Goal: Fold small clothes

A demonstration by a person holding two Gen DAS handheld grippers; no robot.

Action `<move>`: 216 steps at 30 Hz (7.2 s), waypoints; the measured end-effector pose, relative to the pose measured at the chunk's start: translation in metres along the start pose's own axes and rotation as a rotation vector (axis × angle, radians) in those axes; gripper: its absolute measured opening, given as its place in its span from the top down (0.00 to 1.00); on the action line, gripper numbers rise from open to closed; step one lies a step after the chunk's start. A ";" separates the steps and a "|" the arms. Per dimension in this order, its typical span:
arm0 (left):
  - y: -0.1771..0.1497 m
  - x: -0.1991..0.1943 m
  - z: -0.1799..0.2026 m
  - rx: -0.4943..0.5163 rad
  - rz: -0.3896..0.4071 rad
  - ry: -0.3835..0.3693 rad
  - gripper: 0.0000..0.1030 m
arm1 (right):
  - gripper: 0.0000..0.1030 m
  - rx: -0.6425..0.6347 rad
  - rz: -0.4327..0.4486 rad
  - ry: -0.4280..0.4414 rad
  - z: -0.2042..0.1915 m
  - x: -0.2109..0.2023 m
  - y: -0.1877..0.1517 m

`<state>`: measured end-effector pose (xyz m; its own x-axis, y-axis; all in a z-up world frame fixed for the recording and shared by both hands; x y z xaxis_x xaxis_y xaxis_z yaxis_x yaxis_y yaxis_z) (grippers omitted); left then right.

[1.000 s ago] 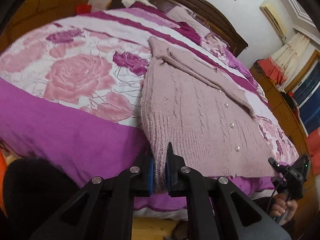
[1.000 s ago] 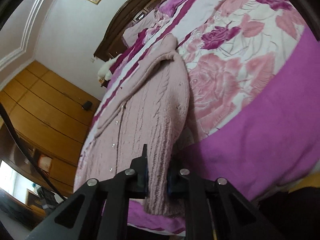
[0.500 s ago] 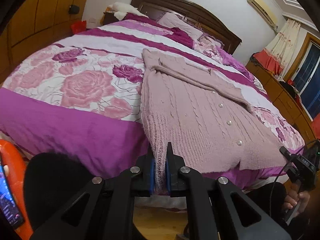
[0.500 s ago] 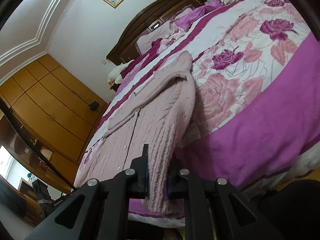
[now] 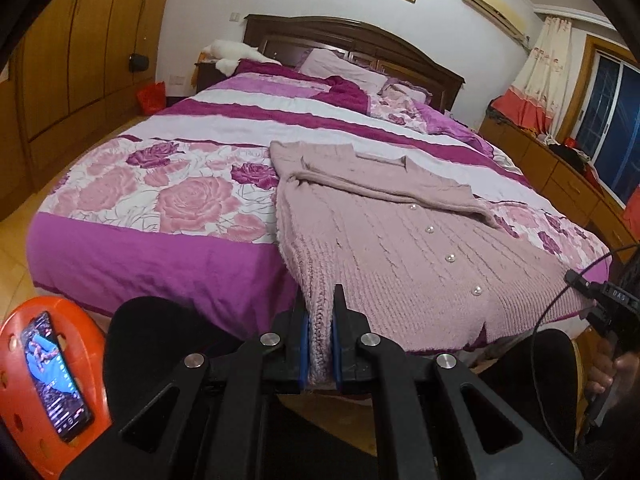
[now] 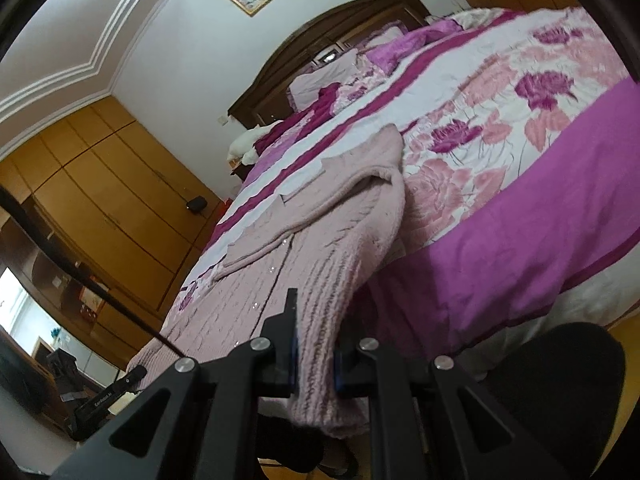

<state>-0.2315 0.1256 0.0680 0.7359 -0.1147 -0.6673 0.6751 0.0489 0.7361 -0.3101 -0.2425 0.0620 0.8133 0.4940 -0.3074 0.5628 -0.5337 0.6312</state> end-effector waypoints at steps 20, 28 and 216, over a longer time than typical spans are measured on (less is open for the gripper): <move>0.001 -0.025 -0.006 -0.023 0.022 -0.015 1.00 | 0.88 -0.094 0.038 0.043 -0.028 -0.036 -0.011; 0.038 0.016 -0.008 -0.061 0.002 0.012 1.00 | 0.88 -0.083 0.093 0.064 -0.020 -0.008 0.038; 0.278 0.394 0.192 0.233 -0.177 0.004 0.93 | 0.34 -0.391 -0.419 -0.491 0.127 0.421 0.282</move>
<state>0.2368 -0.0968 0.0316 0.6085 -0.0975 -0.7876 0.7631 -0.2006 0.6144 0.2102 -0.2718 0.0204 0.5669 0.1901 -0.8016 0.8203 -0.0406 0.5705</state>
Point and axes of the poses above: each gripper's, at about its wrist camera, not at the fingertips, and x roughly the way its jaws point, z to its right, y to its top, the point moved 7 cm from there along x, roughly the way its jaws point, and after that the axes turned 12 degrees about y, right-handed, at the moved point
